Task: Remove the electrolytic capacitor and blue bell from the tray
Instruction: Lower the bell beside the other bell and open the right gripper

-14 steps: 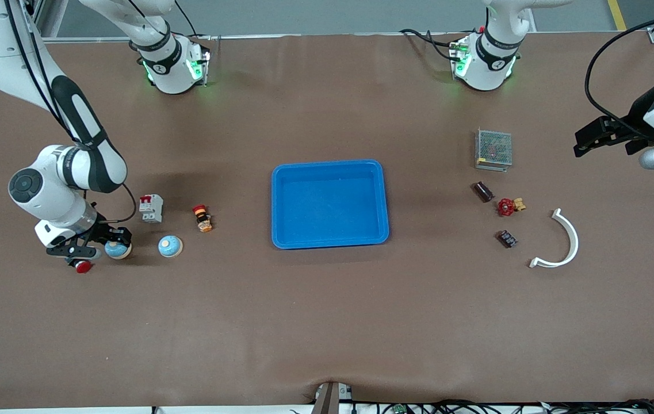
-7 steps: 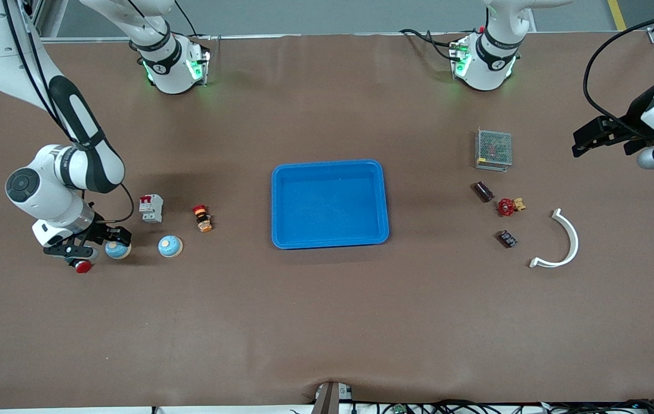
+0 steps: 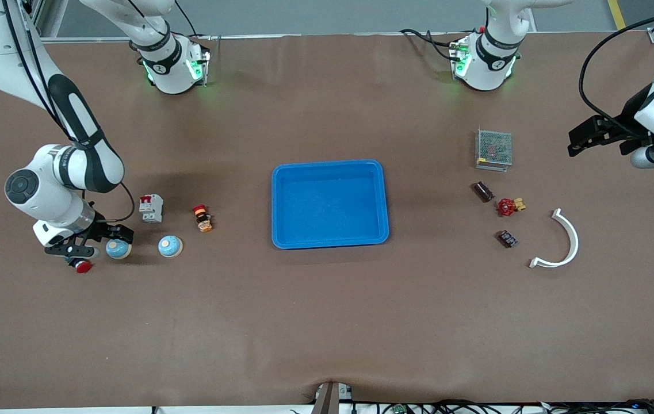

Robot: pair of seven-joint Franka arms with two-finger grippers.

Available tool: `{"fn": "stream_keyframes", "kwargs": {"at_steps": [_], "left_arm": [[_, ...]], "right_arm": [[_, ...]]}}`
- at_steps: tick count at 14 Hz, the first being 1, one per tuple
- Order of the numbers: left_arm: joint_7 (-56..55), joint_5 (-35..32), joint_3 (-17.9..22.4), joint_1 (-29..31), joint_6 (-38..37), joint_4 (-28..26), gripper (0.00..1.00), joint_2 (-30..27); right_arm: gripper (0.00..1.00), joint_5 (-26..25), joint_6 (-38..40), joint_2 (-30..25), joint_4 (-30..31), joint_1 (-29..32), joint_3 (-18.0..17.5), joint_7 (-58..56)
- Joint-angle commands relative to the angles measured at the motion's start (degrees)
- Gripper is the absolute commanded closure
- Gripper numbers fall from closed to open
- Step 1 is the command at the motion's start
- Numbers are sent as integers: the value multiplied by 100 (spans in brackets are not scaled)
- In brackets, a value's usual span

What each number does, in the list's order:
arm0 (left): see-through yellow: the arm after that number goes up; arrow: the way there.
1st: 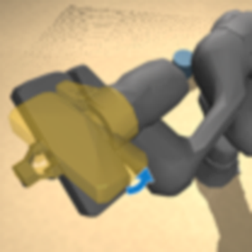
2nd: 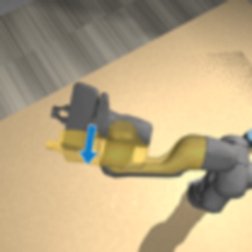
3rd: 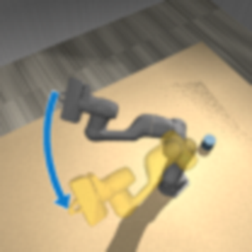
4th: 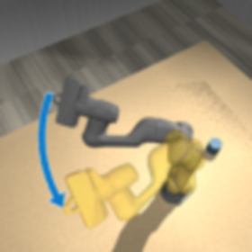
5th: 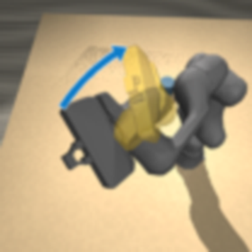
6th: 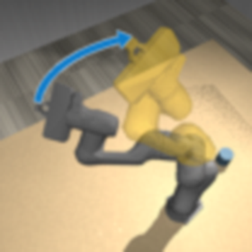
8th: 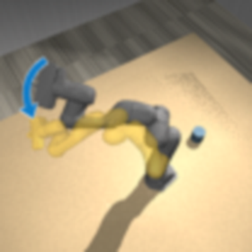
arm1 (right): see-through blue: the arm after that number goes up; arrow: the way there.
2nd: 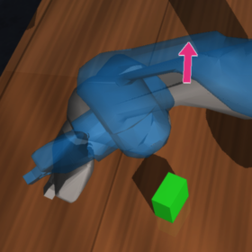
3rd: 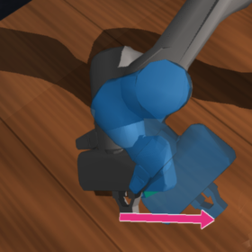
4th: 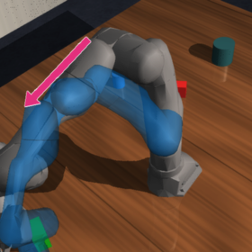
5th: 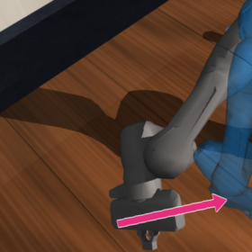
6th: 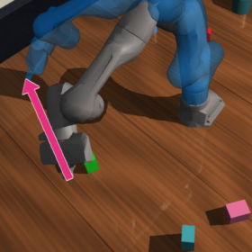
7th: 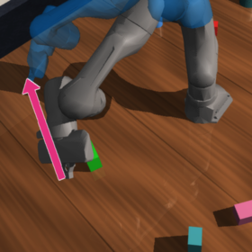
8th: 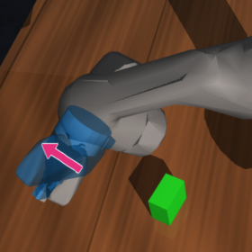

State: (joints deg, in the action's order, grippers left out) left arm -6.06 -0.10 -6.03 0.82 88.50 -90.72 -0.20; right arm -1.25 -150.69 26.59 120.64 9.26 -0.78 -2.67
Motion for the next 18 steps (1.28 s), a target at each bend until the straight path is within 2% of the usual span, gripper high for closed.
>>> {"fn": "stream_keyframes", "kwargs": {"at_steps": [1, 3, 8, 11, 14, 16, 18], "left_arm": [[-62, 36, -100, -3, 0, 10, 0, -50], [-71, 27, -101, -12, -52, 1, 0, -50], [-80, 18, -109, -12, -35, 19, 0, -50], [-141, 10, -109, -12, -17, 1, 0, -94], [-185, 10, -109, -3, 52, -16, 0, -120], [-194, 10, -127, -3, 62, -25, 0, -164], [-194, 10, -180, 6, 62, -34, 0, -182]], "right_arm": [[0, 19, 189, -216, -14, -56, -71, 214], [0, 19, 354, -225, -215, -100, -80, 197], [0, 19, 2795, -391, -1514, -249, -80, 223], [0, 28, 3754, -567, -2086, -328, -80, 223], [0, 37, 4292, -847, -2387, -433, -89, 223], [0, 37, 4442, -1251, -2396, -574, -62, 232], [0, 54, 4915, -1559, -2588, -601, -80, 232]]}}
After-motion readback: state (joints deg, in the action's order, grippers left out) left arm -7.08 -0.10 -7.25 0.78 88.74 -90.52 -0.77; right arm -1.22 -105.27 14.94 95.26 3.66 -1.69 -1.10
